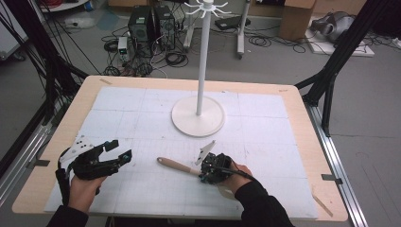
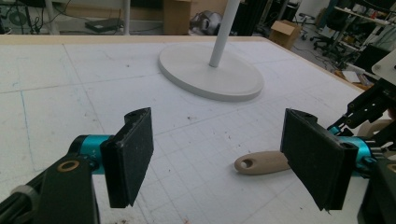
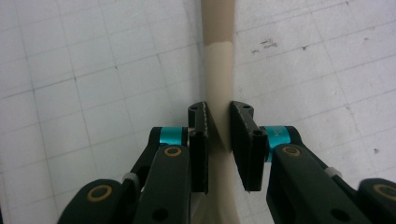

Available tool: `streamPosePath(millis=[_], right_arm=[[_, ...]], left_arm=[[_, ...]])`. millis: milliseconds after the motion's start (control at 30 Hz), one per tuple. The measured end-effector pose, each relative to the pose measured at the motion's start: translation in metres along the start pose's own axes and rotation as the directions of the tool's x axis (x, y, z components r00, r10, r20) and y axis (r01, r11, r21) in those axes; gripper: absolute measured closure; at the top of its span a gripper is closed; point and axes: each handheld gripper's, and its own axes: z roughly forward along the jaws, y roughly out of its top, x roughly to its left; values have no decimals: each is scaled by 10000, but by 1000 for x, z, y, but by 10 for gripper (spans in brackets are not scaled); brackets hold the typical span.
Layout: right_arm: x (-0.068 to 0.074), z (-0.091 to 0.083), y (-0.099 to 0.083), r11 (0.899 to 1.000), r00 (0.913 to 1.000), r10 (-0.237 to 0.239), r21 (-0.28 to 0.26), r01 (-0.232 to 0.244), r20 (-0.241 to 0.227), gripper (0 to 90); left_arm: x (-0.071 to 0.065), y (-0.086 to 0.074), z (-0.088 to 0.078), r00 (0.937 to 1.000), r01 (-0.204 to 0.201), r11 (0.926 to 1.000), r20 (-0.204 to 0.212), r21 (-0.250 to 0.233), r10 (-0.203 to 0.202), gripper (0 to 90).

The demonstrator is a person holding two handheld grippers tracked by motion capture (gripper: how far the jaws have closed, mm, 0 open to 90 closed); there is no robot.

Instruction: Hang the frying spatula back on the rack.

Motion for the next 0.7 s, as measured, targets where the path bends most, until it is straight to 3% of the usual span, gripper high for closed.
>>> streamPosePath(millis=[100,267,467,700], right_arm=[[-1,0,0,9993,9993,364,36,-363,-88,781],[-1,0,0,9983,9983,576,-17,-576,-85,783],[-4,-1,-6,9952,9957,884,-387,-894,-268,783],[-3,-12,-10,9835,9926,1157,-1359,-1196,-363,783]], left_arm=[[0,0,0,10000,30,10000,-12,19,-30,263],[0,0,0,10000,52,10000,-1,12,-52,265],[0,0,0,10000,63,10000,-2,32,-63,266],[-5,0,3,9997,118,9999,201,-13,-117,275]])
